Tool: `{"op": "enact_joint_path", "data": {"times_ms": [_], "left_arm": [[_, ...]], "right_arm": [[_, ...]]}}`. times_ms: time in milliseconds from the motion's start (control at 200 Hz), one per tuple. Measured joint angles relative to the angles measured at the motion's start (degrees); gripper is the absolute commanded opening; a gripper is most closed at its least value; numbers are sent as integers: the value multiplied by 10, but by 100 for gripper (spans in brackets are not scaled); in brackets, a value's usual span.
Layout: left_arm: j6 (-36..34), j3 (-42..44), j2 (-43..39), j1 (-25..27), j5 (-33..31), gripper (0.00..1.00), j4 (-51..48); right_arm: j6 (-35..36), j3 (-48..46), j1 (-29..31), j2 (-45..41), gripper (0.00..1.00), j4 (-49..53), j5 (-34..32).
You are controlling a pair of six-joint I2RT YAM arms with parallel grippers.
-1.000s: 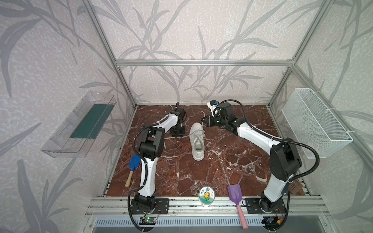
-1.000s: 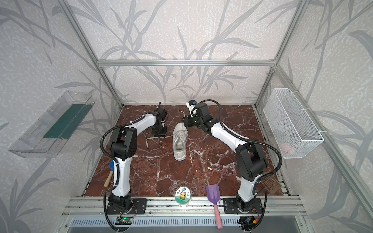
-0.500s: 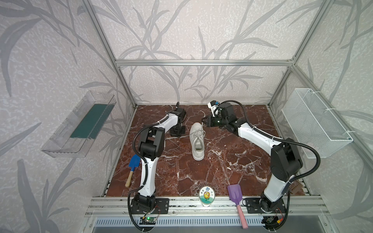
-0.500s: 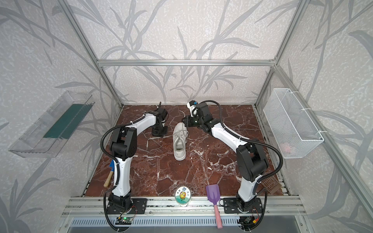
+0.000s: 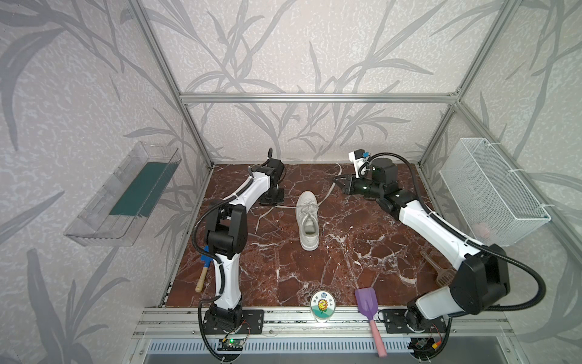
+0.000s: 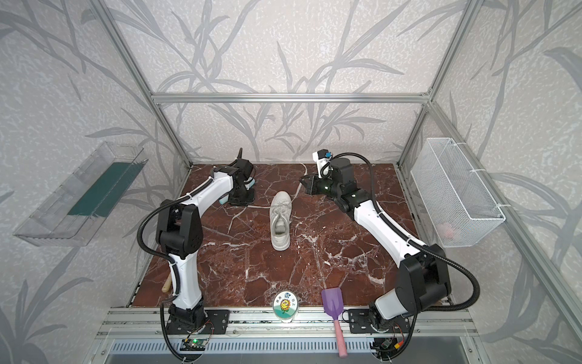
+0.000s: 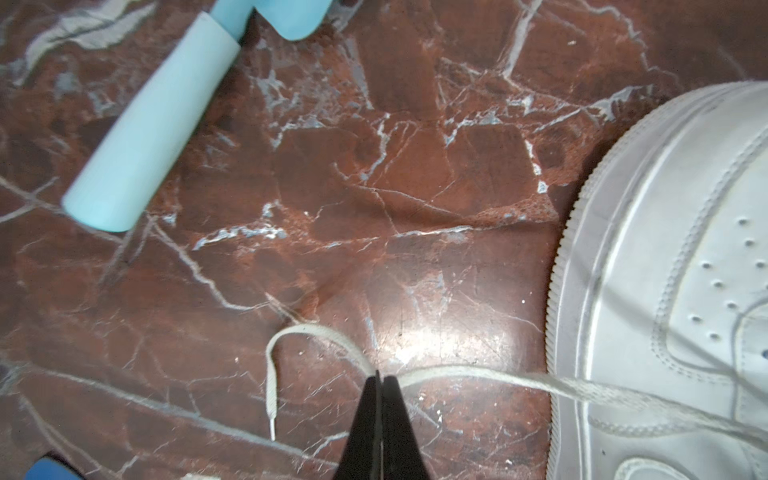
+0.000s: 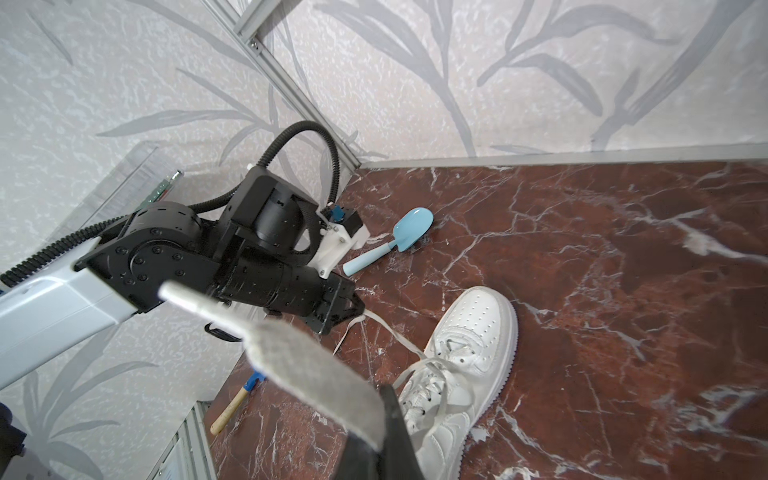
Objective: Tie the shoes
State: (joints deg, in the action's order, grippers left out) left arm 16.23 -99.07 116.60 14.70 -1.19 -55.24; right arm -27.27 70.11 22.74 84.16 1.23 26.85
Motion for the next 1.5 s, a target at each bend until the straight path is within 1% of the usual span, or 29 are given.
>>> {"op": "enact_joint_path", "data": {"times_ms": [215, 380, 515, 620, 880, 1060, 1270, 1500], "left_arm": [[-8, -5, -43, -9, -13, 0, -21], [-12, -12, -64, -12, -25, 0, -35], [-12, -23, -67, -12, -44, 0, -49], [-12, -24, -67, -12, -53, 0, -59], [-13, -24, -71, -13, -65, 0, -73], [-13, -21, -86, -16, -74, 0, -74], [-15, -10, -98, -23, -81, 0, -78], [-17, 15, -121, -38, -88, 0, -89]], "right_arm": [[15, -41, -49, -75, 0, 40, -9], [32, -57, -76, -123, 0, 77, -31], [44, -61, -88, -151, 0, 116, -65], [47, -69, -92, -167, 0, 146, -106], [27, -108, -104, -181, 0, 214, -220], [-2, -139, -125, -181, 0, 246, -277], [-42, -170, -153, -181, 0, 268, -322], [-68, -193, -159, -179, 0, 274, -339]]}}
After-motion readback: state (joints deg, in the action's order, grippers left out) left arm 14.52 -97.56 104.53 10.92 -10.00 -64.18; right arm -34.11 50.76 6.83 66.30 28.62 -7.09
